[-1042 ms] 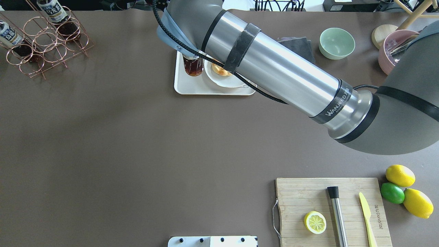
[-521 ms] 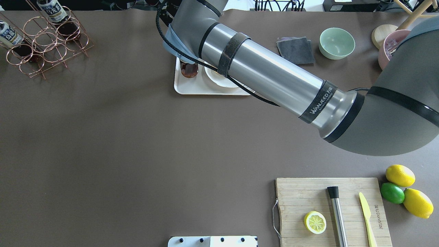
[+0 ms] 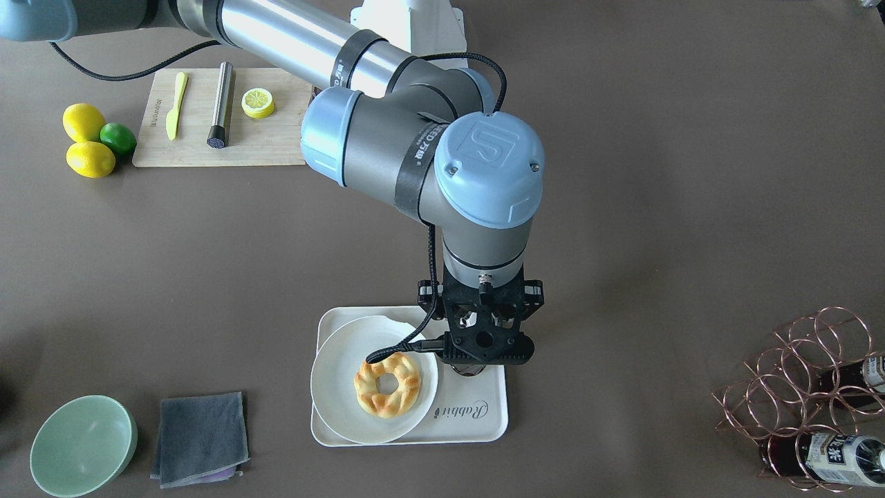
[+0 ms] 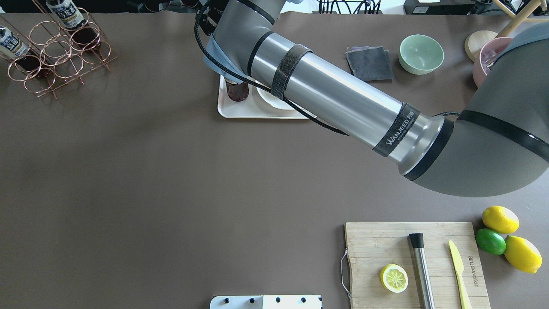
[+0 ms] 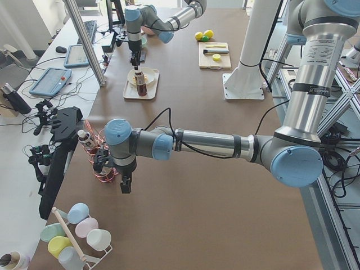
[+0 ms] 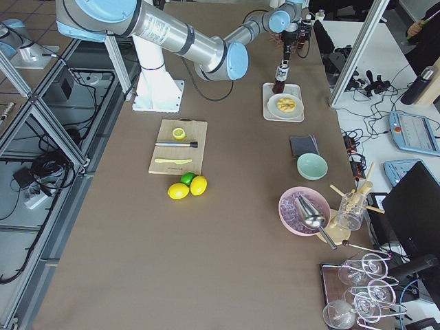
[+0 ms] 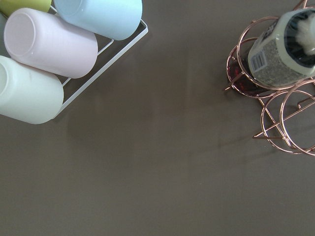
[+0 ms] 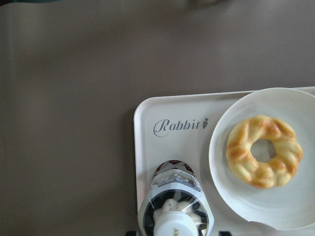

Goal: Place tea on tray
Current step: 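Set the bottle down on the tray and open the right gripper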

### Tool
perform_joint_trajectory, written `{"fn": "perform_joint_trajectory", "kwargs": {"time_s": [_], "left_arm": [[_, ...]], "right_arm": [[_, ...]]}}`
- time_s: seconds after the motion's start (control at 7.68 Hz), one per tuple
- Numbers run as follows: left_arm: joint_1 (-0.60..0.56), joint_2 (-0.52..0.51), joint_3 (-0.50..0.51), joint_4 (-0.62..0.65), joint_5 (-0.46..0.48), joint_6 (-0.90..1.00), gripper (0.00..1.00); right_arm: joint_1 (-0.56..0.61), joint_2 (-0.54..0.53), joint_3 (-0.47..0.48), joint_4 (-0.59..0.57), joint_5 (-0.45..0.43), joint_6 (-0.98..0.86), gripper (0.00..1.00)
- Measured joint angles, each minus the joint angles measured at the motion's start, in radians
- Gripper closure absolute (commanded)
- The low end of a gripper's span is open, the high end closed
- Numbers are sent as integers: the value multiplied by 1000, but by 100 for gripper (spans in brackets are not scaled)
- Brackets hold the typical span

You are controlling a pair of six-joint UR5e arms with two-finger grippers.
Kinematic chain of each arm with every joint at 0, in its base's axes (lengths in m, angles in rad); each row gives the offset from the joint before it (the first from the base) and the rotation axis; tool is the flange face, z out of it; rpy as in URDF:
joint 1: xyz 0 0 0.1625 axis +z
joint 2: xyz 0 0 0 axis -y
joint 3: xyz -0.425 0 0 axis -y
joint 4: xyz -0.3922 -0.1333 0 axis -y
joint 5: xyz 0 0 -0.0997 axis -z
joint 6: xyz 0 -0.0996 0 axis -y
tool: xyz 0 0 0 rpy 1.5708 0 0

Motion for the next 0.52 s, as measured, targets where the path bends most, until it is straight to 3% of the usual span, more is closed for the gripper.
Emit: {"fn": "perform_joint_trajectory", "kwargs": {"time_s": [0.52], "left_arm": [[0, 5, -10, -3, 1, -3, 3]], "right_arm": [[9, 8, 29, -24, 6, 6, 0]]}}
